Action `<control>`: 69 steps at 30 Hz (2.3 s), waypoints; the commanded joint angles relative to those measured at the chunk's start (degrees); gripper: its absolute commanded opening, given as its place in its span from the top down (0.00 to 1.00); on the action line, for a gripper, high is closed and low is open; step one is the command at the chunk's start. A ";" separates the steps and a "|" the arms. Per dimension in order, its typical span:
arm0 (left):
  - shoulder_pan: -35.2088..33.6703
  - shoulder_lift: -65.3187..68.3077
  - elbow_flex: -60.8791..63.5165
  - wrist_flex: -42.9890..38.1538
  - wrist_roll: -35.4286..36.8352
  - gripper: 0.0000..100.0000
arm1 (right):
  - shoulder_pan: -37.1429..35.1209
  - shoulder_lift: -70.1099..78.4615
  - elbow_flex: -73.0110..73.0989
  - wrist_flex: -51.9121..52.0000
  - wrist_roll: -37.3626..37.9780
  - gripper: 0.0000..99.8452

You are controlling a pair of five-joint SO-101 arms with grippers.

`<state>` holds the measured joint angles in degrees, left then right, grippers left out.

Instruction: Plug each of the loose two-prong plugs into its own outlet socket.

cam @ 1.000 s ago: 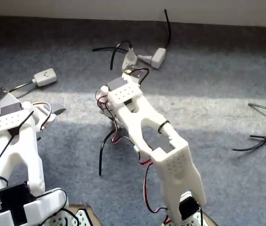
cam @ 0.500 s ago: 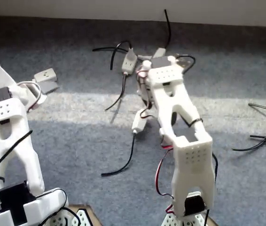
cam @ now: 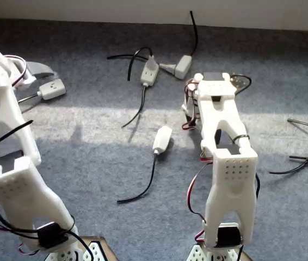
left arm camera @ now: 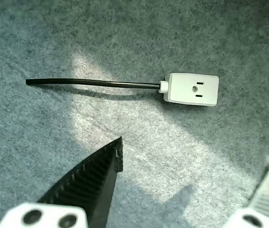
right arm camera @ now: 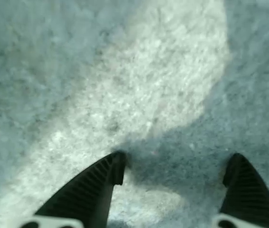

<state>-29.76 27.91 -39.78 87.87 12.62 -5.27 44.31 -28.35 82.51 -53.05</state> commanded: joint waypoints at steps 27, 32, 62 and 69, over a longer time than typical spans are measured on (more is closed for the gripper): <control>26.51 11.21 -14.73 12.48 1.49 0.56 | 49.27 10.77 -42.86 -17.63 82.55 0.68; 26.86 11.21 -14.46 12.92 3.25 0.56 | 52.26 16.75 -42.86 -30.37 93.10 0.68; 30.55 10.77 -14.64 12.92 3.25 0.56 | 60.79 11.74 -42.95 3.74 112.88 0.79; 30.73 10.77 -14.55 12.92 3.25 0.56 | 62.90 4.79 -42.95 3.91 85.19 0.70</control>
<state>-0.04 39.69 -54.02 100.97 15.34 56.35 55.12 -70.29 86.11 44.00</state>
